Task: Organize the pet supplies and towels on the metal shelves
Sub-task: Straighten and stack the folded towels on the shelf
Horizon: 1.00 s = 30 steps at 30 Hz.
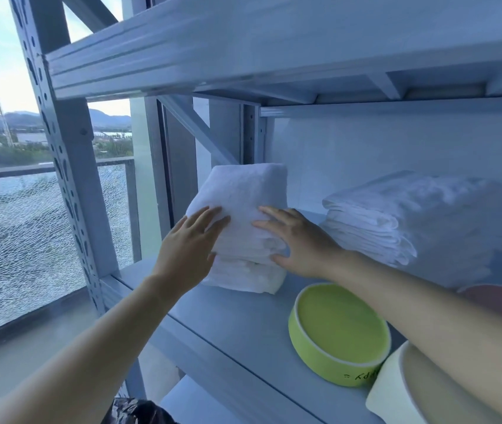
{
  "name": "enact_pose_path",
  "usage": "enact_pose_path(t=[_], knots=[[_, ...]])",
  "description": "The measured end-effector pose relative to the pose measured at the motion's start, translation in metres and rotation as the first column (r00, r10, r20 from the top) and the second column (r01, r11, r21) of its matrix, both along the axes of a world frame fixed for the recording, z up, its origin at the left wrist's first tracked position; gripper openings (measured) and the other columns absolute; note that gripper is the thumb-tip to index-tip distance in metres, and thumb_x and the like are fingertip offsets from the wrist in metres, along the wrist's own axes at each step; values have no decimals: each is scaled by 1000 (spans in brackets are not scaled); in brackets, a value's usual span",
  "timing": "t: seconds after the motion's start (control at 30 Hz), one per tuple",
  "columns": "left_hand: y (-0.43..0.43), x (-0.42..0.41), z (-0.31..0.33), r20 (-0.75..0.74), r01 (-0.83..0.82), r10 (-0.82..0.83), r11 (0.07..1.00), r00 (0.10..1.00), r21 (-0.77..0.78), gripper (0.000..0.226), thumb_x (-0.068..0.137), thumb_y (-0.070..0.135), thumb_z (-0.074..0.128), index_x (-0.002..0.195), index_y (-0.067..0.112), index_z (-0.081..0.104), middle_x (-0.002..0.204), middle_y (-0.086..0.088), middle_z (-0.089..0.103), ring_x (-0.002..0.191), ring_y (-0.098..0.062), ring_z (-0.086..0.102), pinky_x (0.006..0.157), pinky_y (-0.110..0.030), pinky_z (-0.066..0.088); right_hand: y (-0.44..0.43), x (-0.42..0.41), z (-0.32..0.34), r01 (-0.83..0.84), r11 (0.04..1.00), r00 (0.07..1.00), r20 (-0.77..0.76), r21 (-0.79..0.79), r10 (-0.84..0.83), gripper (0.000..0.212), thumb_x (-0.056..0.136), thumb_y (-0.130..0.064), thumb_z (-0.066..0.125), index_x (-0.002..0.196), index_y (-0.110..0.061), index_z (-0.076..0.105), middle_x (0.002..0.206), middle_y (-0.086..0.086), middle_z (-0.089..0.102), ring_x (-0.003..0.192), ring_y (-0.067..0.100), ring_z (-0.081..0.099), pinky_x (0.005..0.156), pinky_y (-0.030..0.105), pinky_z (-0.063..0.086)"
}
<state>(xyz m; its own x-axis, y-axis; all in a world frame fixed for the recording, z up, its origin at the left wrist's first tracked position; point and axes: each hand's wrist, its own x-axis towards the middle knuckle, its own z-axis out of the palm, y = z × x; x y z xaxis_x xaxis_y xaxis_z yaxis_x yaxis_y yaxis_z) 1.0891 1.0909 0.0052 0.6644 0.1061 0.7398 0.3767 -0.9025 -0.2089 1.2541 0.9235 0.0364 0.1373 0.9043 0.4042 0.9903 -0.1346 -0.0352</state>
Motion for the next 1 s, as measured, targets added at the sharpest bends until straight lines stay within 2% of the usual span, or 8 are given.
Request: enact_pose_path(t=[0.1, 0.2, 0.27, 0.4, 0.6, 0.83, 1.0], knots=[[-11, 8, -5, -39, 20, -20, 1000, 999, -1, 78, 64, 30, 81, 134, 17, 48, 139, -5, 48, 127, -26, 47, 98, -52, 41, -1, 8, 0, -7, 1000, 1000, -3, 21, 7, 72, 82, -29, 66, 143, -38, 29, 154, -13, 13, 137, 11, 18, 102, 40, 40], [-14, 14, -10, -54, 26, -27, 999, 998, -20, 84, 64, 36, 80, 138, 28, 42, 141, -8, 45, 128, -29, 44, 95, -56, 40, 0, 12, -4, -23, 999, 1000, -11, 25, 24, 73, 81, -32, 67, 142, -39, 28, 155, -13, 11, 138, 13, 18, 102, 42, 41], [-11, 15, -12, -34, 43, -44, 999, 998, -33, 82, 62, 36, 82, 135, 30, 45, 139, -7, 46, 127, -27, 41, 94, -55, 42, 1, 13, -7, -35, 999, 999, -5, 22, 35, 74, 81, -32, 68, 142, -40, 27, 155, -14, 9, 138, 13, 18, 102, 43, 41], [-1, 14, -15, 38, 87, -84, 992, 996, -88, 69, 59, 27, 79, 124, 28, 54, 136, -1, 48, 122, -19, 37, 93, -49, 46, 0, 14, -7, -48, 999, 999, 14, -1, 48, 75, 81, -33, 68, 143, -41, 26, 155, -15, 5, 139, 12, 14, 102, 42, 41], [8, 13, -22, 82, 132, -122, 982, 989, -136, 69, 58, 15, 78, 121, 29, 51, 137, 2, 47, 122, -19, 38, 95, -49, 45, -1, 14, -3, -52, 998, 997, 52, -27, 53, 77, 80, -38, 68, 142, -44, 24, 155, -18, 4, 140, 10, 13, 99, 42, 44], [27, 7, -18, 54, 83, -74, 976, 996, -203, 68, 61, 11, 76, 119, 31, 49, 140, 7, 43, 126, -19, 43, 102, -50, 40, 12, 5, -5, -46, 997, 998, 43, -63, 48, 82, 80, -33, 71, 143, -45, 20, 155, -20, -2, 140, 10, 11, 98, 38, 44], [38, 0, -18, 57, 40, -27, 967, 998, -253, 64, 67, 6, 75, 121, 28, 49, 146, 8, 38, 136, -17, 34, 105, -49, 37, 23, 4, -6, -70, 997, 996, 61, -40, 72, 83, 81, -25, 70, 145, -40, 20, 155, -16, 6, 139, 12, 19, 100, 36, 43]])
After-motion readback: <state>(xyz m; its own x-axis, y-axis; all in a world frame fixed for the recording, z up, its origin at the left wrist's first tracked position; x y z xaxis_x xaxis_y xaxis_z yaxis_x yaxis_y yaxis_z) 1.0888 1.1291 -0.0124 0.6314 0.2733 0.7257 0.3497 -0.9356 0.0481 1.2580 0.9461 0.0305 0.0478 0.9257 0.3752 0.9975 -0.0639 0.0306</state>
